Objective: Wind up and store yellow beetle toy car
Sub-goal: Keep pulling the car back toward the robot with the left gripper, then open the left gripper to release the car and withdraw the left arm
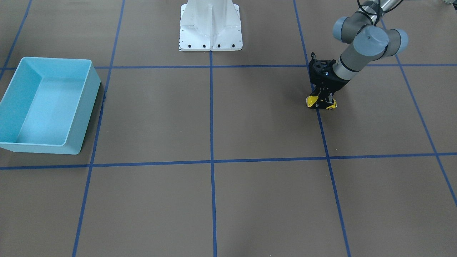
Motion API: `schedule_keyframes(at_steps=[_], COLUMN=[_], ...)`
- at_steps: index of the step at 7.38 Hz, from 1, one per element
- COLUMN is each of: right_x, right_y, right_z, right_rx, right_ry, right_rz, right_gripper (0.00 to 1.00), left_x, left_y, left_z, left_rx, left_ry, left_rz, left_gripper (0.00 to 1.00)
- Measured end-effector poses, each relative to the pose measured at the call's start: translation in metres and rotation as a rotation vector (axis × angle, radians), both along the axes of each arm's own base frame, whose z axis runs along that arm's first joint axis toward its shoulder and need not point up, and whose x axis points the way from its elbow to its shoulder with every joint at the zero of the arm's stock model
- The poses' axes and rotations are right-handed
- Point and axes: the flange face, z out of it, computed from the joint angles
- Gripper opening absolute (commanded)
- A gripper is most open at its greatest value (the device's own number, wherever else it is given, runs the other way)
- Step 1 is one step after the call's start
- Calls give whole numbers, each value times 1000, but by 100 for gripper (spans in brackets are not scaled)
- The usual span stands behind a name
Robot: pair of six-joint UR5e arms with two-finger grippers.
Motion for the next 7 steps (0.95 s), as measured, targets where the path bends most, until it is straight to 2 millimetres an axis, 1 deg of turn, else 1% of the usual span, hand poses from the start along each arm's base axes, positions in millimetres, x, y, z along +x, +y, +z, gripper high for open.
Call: schedule_keyframes(at_steps=[1,2,5,6,7], right_x=[0,0,0,0,0], right_y=[0,0,0,0,0], right_z=[0,0,0,0,0], right_rx=[0,0,0,0,1], right_ry=[0,1,0,0,0], right_rz=[0,0,0,0,0], right_gripper=[99,99,99,99,99], left_x=[-1,-8,-47,-59,-77], left_y=[-2,-7,-36,-44,-53], left_z=[1,0,-2,0,5], left_rx=[15,22,-2,-14,-41], left_ry=[-3,-1,11,11,3], left_rz=[7,2,-53,-72,-96], left_gripper=[100,100,100,100,100])
